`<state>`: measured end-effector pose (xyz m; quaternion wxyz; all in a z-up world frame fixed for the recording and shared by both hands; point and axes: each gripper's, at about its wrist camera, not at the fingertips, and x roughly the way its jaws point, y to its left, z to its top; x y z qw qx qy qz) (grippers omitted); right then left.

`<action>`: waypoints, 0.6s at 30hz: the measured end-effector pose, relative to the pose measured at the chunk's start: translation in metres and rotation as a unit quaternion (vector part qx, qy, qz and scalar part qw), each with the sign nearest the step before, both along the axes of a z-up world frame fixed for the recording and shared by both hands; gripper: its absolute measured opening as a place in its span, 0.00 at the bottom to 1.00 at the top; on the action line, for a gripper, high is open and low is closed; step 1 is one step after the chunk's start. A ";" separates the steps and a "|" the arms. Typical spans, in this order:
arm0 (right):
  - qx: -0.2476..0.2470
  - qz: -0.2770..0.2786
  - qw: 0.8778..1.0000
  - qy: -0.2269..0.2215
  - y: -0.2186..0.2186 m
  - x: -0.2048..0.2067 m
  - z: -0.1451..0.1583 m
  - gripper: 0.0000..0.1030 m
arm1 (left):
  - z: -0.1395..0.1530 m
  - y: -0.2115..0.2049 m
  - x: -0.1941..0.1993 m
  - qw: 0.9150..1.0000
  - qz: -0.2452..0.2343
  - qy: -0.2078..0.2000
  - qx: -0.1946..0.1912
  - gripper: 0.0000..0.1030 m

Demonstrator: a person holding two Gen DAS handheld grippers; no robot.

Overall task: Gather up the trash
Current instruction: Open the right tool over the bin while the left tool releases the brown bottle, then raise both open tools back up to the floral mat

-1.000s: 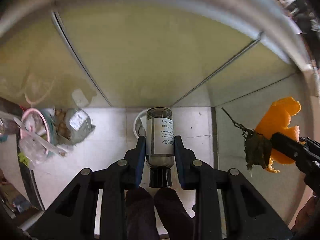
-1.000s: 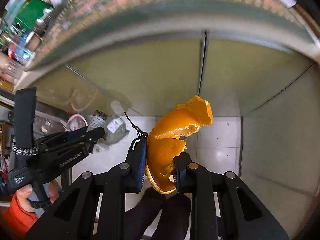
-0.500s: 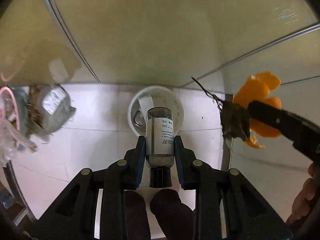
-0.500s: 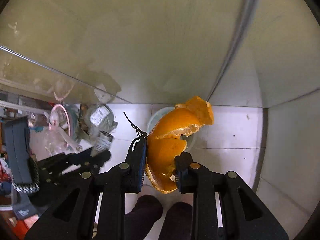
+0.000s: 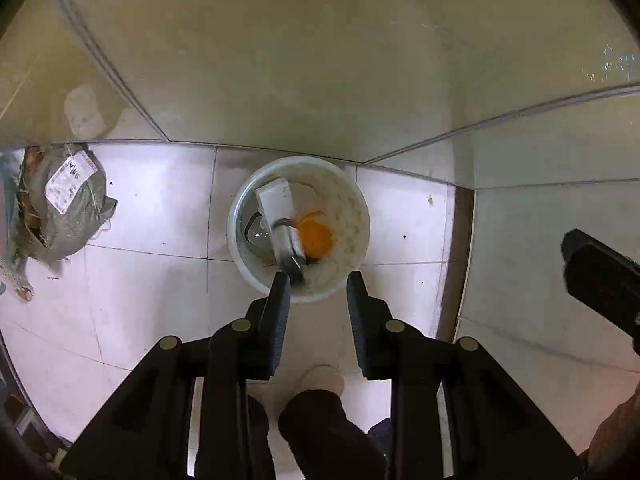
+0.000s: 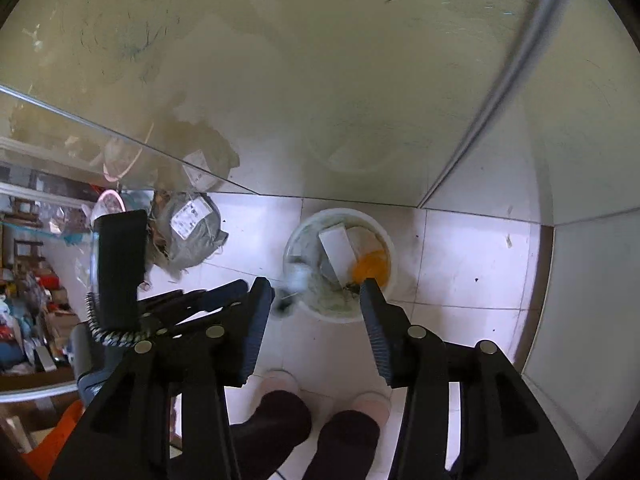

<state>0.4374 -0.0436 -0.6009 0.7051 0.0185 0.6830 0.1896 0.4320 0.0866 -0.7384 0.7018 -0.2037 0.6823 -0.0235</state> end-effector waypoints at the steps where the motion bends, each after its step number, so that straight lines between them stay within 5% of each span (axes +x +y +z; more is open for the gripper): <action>1: 0.000 -0.002 1.000 -0.001 -0.001 0.000 0.001 0.42 | 0.003 -0.002 0.001 1.000 -0.005 0.001 0.006 0.27; 8: 0.003 -0.019 1.000 -0.016 -0.007 -0.002 0.035 0.42 | 0.051 -0.005 -0.004 0.999 -0.021 -0.011 0.027 0.27; 13: 0.014 -0.034 0.999 -0.034 -0.010 -0.007 0.096 0.42 | 0.121 -0.003 -0.016 0.998 -0.027 -0.028 0.040 0.27; 18: 0.017 -0.043 0.997 -0.063 -0.009 -0.016 0.177 0.42 | 0.227 0.004 -0.035 0.997 -0.026 -0.064 0.042 0.27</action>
